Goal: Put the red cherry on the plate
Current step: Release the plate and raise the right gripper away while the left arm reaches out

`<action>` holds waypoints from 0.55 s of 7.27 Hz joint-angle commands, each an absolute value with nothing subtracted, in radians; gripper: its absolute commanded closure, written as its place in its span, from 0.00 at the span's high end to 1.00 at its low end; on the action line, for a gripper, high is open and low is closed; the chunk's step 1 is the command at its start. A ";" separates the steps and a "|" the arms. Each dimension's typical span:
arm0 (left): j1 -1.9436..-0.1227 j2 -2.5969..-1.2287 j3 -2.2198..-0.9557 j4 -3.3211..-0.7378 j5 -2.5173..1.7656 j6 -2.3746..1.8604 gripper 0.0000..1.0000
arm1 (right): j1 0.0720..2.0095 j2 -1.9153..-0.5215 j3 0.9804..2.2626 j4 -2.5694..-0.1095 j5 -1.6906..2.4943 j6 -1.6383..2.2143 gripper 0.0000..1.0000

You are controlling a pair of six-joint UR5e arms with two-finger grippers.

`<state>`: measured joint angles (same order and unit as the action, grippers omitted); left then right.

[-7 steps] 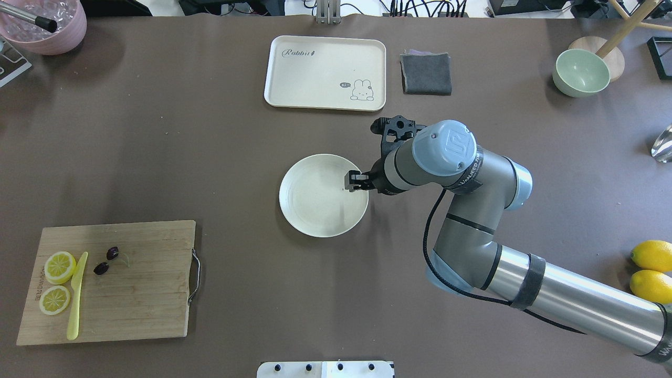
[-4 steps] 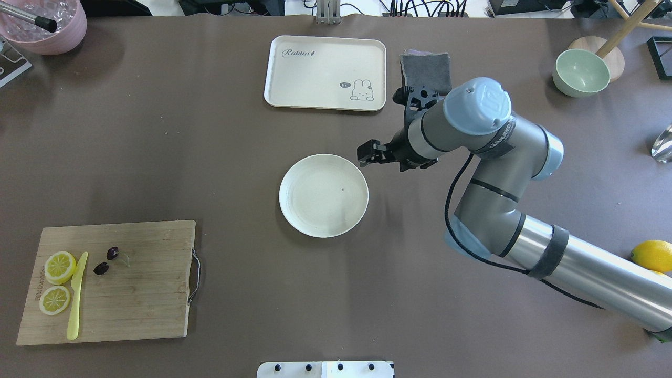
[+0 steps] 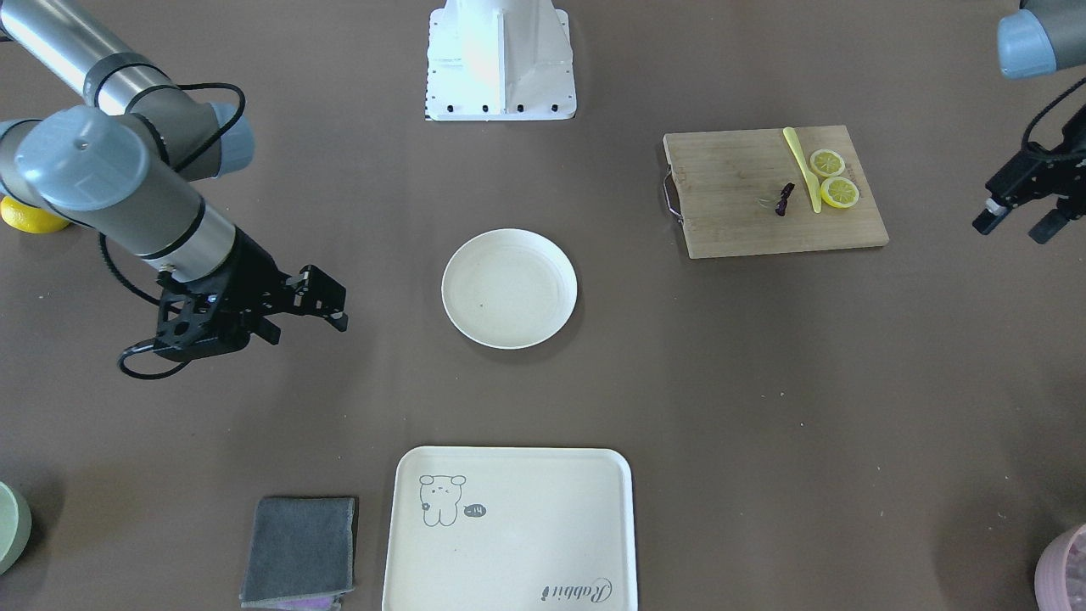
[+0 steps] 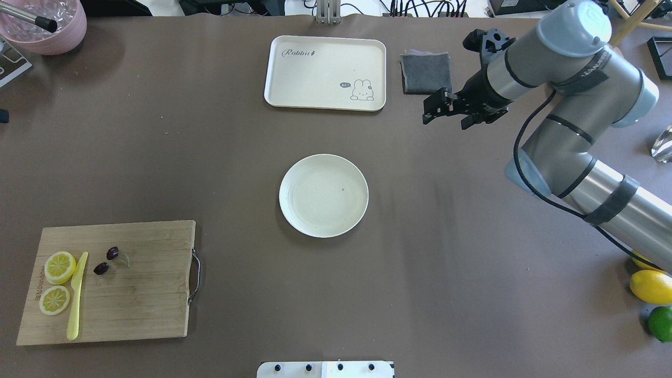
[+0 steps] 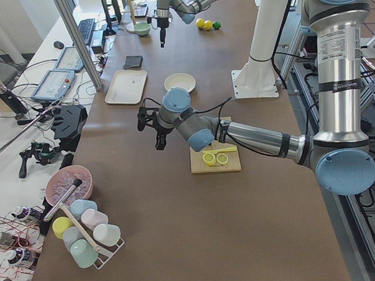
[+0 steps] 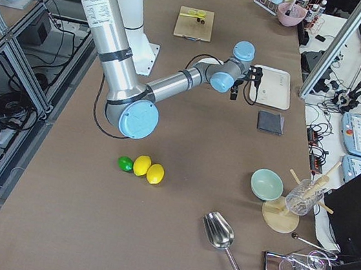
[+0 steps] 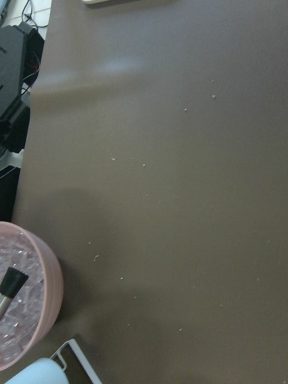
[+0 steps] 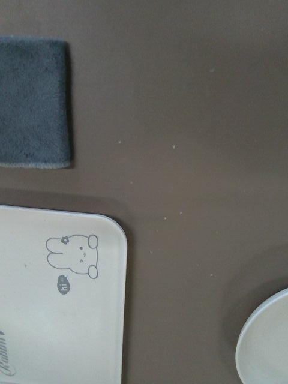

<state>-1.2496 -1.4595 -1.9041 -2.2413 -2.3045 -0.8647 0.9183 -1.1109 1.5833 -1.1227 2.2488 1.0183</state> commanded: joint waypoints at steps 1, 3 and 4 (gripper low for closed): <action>-1.098 -1.364 -2.005 -2.243 -2.181 -0.914 0.97 | 0.997 -1.158 1.575 -1.127 2.298 0.889 0.99; -0.909 -1.338 -2.043 -2.243 -2.035 -1.001 0.97 | 1.025 -1.173 1.574 -1.126 2.310 0.868 0.99; -0.835 -1.336 -2.042 -2.243 -1.973 -1.002 0.96 | 1.029 -1.175 1.574 -1.126 2.310 0.868 0.99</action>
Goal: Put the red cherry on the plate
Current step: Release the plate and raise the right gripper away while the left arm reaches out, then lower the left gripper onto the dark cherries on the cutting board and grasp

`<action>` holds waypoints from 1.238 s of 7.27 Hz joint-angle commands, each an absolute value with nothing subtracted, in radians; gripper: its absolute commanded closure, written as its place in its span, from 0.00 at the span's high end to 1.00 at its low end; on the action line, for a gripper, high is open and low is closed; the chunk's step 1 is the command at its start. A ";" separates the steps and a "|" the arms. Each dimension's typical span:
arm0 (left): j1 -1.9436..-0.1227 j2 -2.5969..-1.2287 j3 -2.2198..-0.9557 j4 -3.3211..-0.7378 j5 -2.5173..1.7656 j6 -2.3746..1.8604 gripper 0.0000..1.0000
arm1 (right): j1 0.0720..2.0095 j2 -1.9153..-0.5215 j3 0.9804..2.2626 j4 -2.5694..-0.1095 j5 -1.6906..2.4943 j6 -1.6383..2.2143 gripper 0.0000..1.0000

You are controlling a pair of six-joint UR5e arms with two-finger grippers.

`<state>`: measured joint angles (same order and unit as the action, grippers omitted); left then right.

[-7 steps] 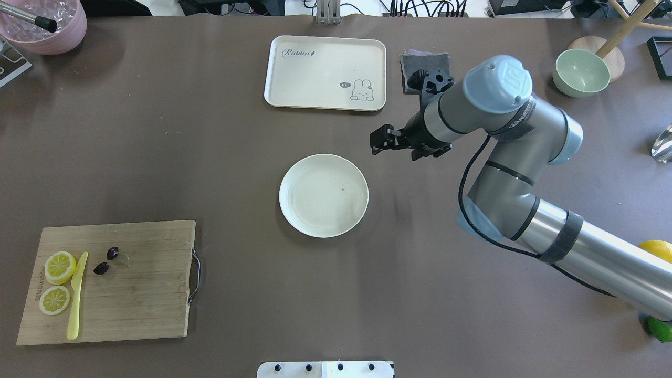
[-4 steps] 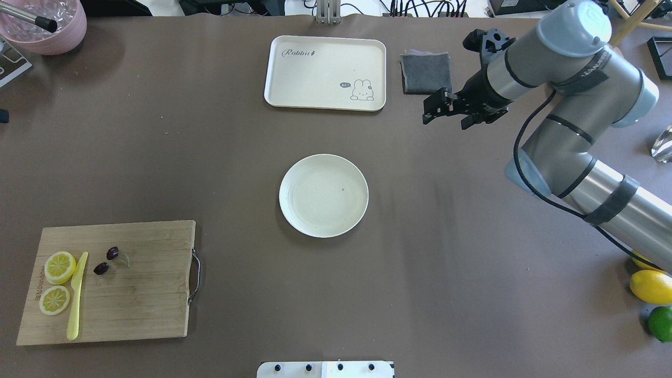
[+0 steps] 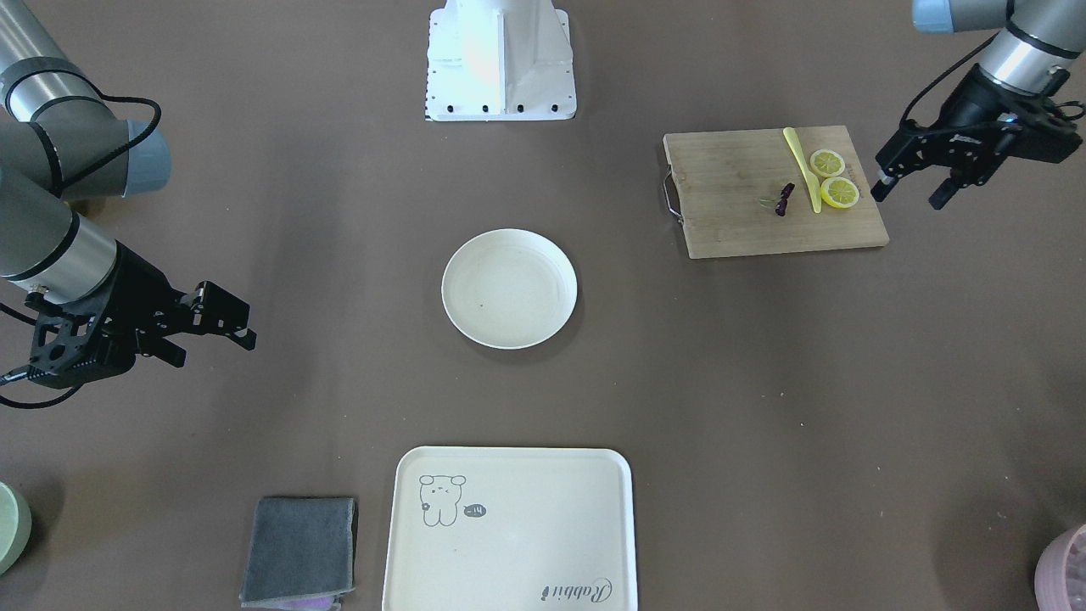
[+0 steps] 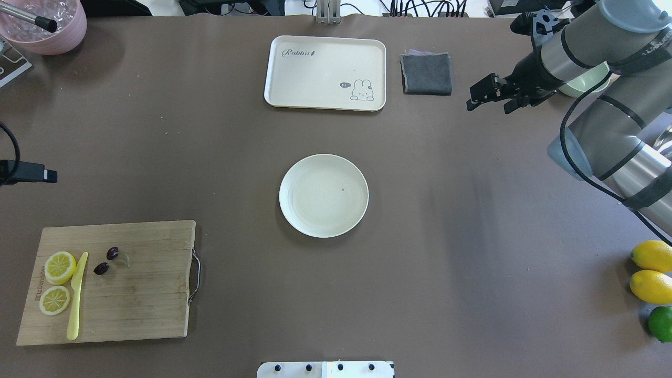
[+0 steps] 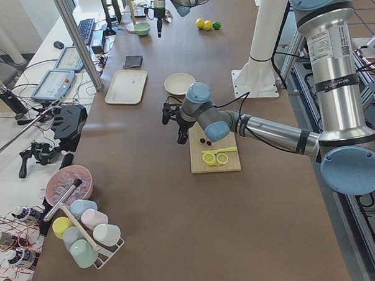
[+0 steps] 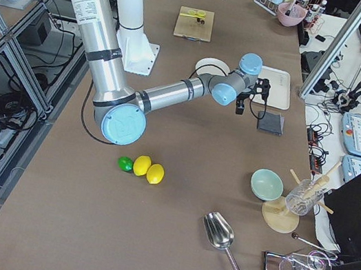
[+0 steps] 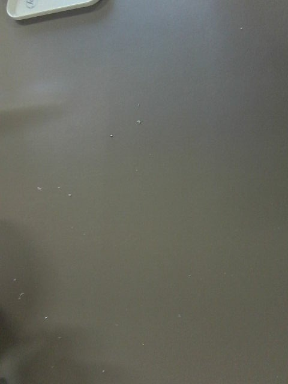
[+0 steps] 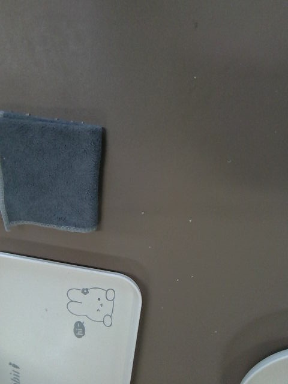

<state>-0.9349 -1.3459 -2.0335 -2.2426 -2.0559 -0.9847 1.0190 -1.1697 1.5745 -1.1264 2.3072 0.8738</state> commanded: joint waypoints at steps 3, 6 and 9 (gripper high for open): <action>-0.642 -1.325 -2.040 -2.243 -1.844 -0.994 0.92 | 1.035 -1.180 1.578 -1.124 2.309 0.868 0.99; -0.534 -1.334 -2.016 -2.247 -1.795 -0.994 0.94 | 1.035 -1.187 1.572 -1.124 2.307 0.868 0.99; -0.511 -1.361 -1.976 -2.249 -1.766 -0.991 0.80 | 1.035 -1.195 1.577 -1.123 2.307 0.868 0.99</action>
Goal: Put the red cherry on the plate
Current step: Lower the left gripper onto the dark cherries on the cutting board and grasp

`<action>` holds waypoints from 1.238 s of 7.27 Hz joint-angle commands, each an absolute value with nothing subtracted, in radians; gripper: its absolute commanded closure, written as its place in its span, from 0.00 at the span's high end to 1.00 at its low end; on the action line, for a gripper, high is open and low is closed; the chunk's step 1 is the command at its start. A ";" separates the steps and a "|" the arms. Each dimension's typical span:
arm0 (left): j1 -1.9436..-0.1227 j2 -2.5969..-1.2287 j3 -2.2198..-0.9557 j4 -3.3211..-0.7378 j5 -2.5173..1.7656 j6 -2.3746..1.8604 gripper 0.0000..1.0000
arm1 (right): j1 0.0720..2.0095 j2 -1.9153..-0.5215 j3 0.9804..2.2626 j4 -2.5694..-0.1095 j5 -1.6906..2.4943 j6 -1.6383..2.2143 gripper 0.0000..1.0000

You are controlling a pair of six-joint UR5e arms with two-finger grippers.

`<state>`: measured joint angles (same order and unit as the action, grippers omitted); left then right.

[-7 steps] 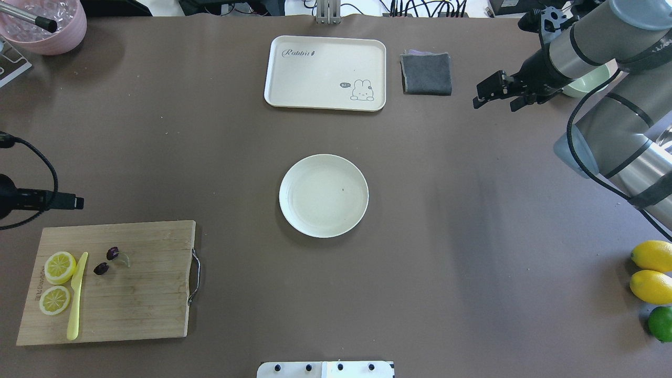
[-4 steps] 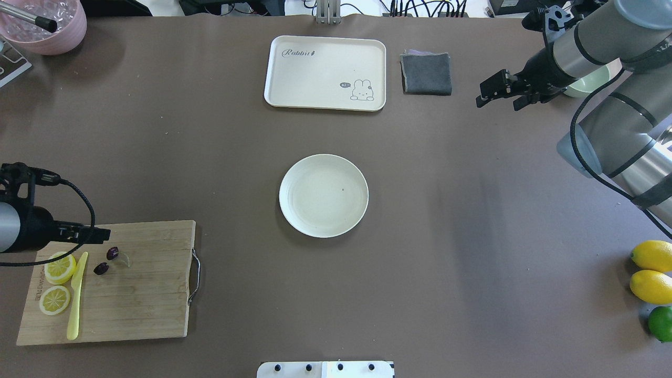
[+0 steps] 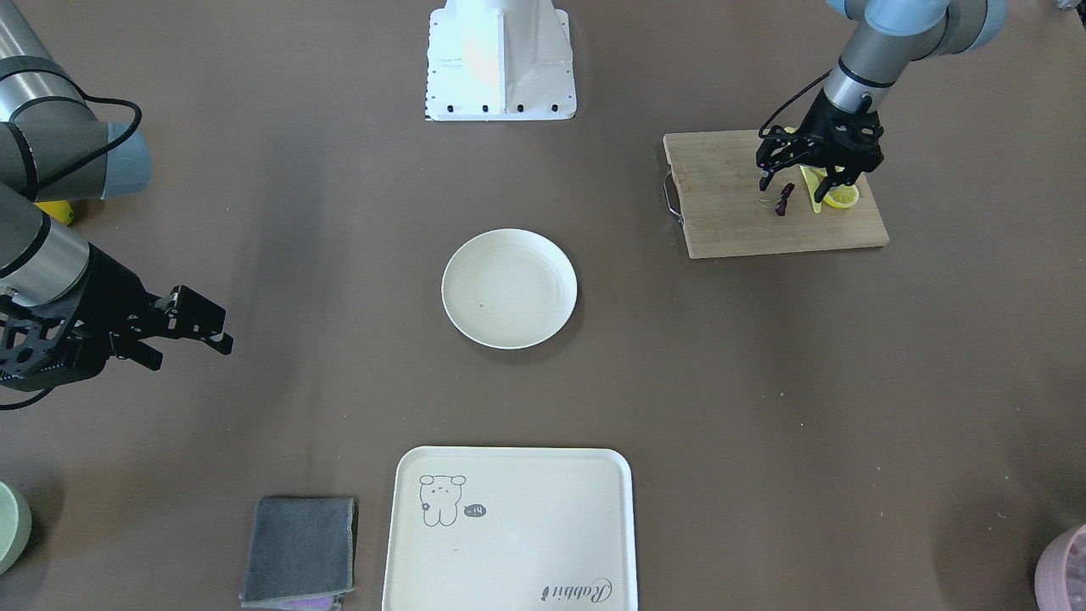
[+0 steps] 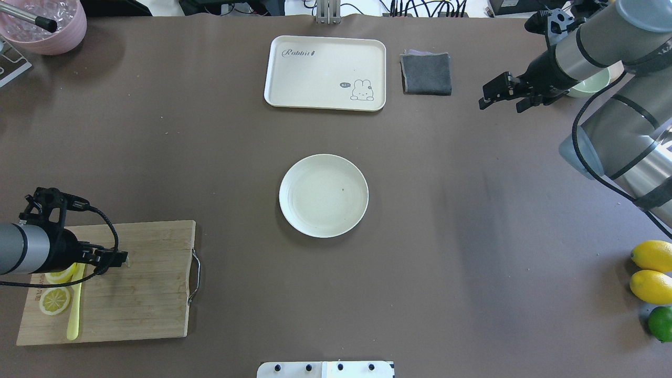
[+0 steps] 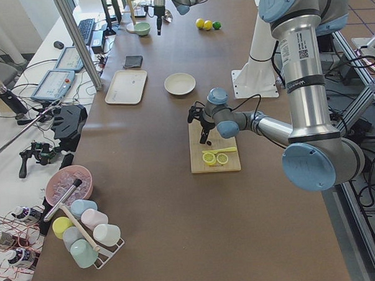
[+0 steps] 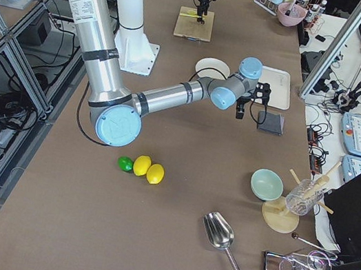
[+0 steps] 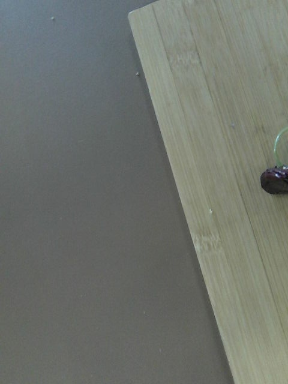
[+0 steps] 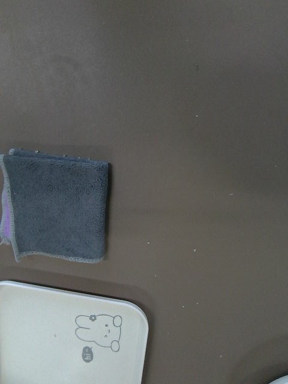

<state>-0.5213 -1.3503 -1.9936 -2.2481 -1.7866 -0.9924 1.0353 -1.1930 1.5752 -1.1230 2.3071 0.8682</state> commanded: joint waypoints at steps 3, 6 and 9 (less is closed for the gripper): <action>-0.506 -1.384 -1.922 -2.290 -1.763 -0.991 0.58 | 1.035 -1.196 1.578 -1.123 2.304 0.868 0.99; -0.509 -1.353 -1.939 -2.307 -1.763 -0.992 0.20 | 1.037 -1.197 1.583 -1.123 2.304 0.868 0.99; -0.523 -1.345 -1.962 -2.313 -1.772 -1.003 0.00 | 1.039 -1.198 1.585 -1.123 2.304 0.870 1.00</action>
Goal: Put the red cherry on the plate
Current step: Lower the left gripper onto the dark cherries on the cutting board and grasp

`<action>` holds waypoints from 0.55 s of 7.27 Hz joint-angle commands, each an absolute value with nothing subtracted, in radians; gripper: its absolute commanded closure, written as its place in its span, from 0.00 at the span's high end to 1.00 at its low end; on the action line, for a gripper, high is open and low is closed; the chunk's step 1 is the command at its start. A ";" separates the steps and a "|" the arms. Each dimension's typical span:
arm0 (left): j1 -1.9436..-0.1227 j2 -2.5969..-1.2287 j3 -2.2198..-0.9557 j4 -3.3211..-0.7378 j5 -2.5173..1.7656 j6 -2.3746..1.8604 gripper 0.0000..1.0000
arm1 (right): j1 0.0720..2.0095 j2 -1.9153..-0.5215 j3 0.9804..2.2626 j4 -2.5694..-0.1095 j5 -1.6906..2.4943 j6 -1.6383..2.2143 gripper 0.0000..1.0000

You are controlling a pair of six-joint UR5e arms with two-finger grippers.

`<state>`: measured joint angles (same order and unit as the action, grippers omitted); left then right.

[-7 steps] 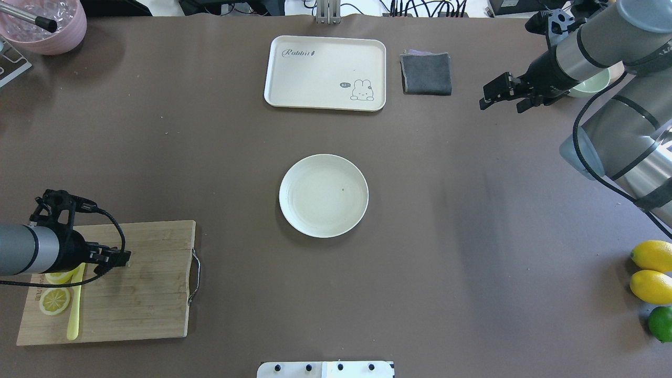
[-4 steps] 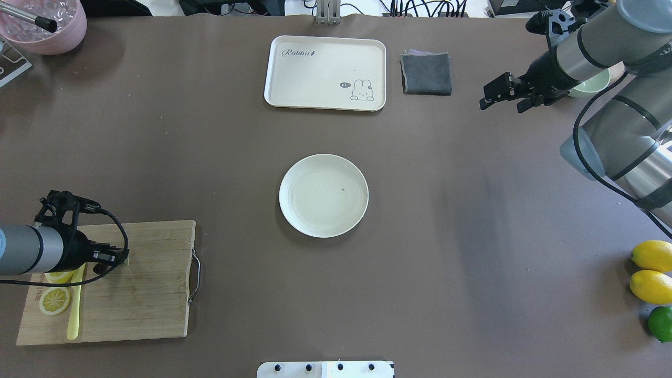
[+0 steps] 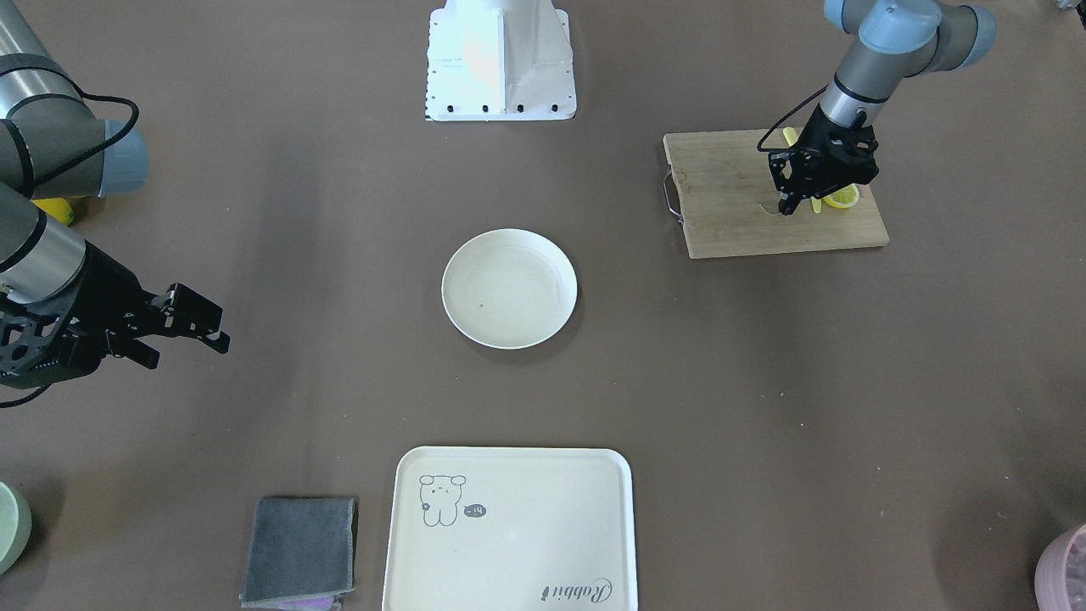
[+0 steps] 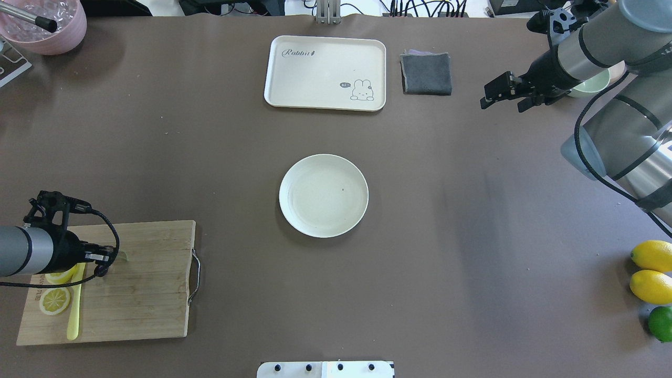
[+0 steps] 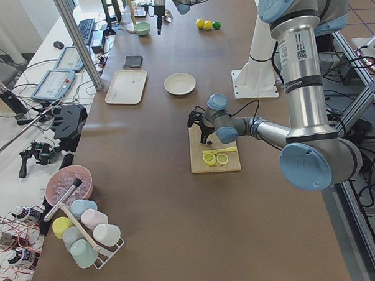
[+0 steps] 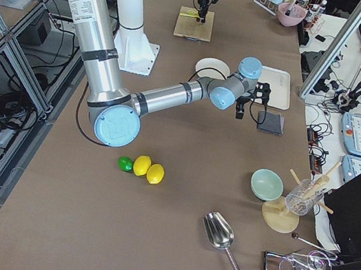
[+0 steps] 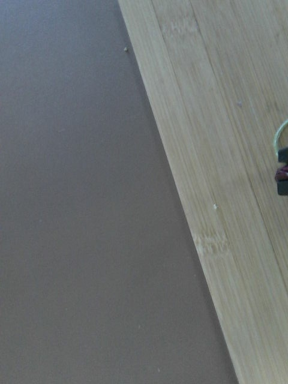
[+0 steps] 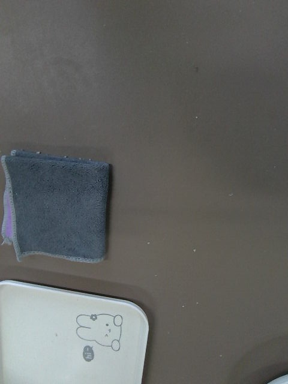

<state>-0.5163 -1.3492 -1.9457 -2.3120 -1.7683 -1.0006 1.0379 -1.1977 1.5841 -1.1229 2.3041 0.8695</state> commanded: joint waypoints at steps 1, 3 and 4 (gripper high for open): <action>-0.547 -1.327 -2.012 -2.312 -1.778 -1.002 0.00 | 1.039 -1.198 1.585 -1.123 2.306 0.870 0.99; -0.693 -1.373 -2.036 -2.303 -1.938 -1.002 0.00 | 1.040 -1.206 1.586 -1.121 2.307 0.870 0.99; -0.728 -1.426 -2.026 -2.299 -1.975 -1.003 0.00 | 1.040 -1.207 1.586 -1.121 2.307 0.870 0.99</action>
